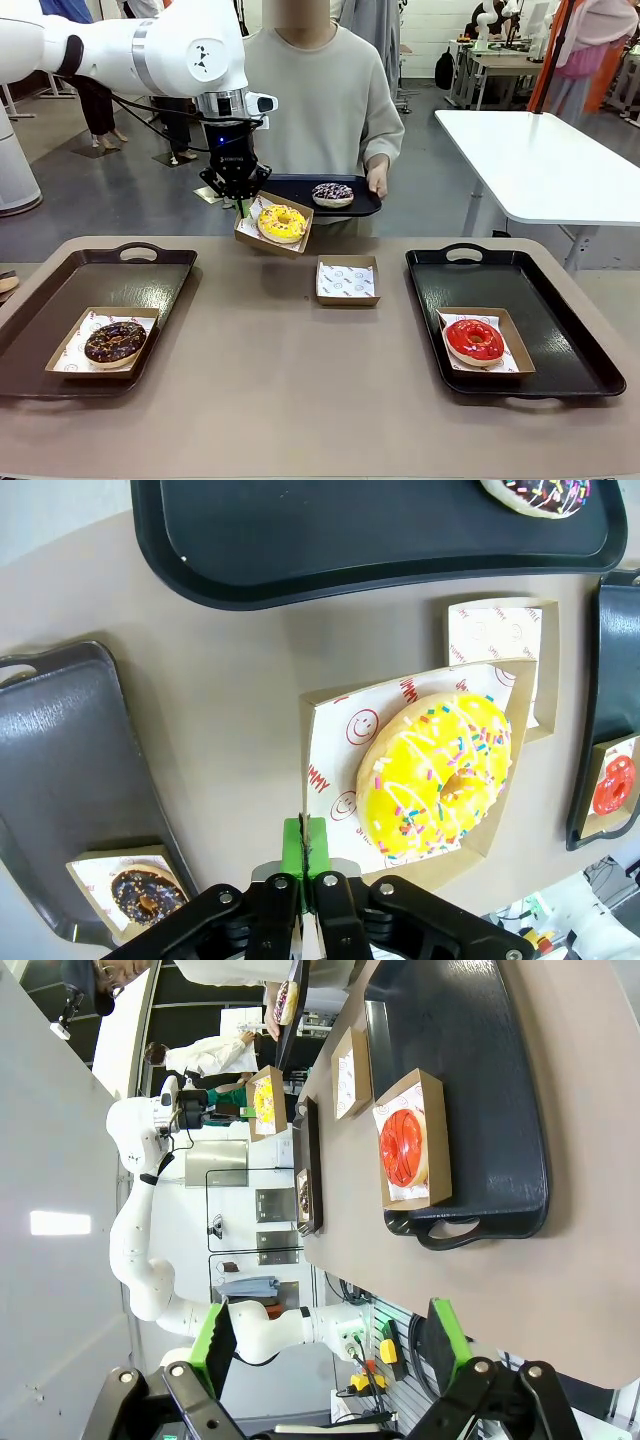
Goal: Individually package the donuts and arrange them on the tray.
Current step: Place the picked Paper togo box on the Handle tray while simultaneously picking up another Paper togo box from the table with the other hand.
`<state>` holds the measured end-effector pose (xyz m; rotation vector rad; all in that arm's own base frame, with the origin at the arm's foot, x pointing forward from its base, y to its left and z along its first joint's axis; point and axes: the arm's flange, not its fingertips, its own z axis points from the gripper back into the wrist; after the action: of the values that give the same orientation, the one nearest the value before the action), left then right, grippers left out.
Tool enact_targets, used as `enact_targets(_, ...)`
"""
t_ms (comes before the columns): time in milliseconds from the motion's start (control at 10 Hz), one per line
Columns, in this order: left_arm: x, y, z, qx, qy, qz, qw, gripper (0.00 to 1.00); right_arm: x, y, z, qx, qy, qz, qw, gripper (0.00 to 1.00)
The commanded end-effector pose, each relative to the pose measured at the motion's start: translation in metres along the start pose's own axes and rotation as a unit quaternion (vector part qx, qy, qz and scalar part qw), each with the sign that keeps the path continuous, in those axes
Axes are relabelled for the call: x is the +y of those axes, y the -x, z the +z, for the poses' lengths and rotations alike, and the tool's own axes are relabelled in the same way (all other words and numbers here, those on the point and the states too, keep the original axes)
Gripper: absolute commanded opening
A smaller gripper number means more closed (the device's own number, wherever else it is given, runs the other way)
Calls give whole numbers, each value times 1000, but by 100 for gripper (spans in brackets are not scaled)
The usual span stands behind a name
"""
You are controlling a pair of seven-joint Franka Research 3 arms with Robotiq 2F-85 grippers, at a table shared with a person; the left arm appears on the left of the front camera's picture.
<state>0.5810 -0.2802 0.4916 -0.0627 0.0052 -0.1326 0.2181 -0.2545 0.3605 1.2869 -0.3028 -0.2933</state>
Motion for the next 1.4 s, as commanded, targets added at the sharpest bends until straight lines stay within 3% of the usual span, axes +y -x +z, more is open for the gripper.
enact_targets(0, 1, 4, 2, -3, -1, -2, 1000, 0, 1, 3, -1, -2, -6, 6, 1000, 100)
enact_targets(300, 0, 0, 0, 0, 0, 0, 1000, 1, 0, 0, 0, 0, 0, 0, 1000, 100)
enact_targets(500, 27, 5, 21, -8, 10, -16, 1000, 1, 35, -21, -32, 24, 33, 7, 999, 100)
enact_targets(800, 84, 26, 45, -6, 25, -27, 999, 1, 91, -67, -101, 49, 130, 25, 990, 100)
enact_targets(1300, 170, 66, 41, 4, 17, 8, 1000, 1, 151, -115, -242, 91, 295, 84, 947, 100)
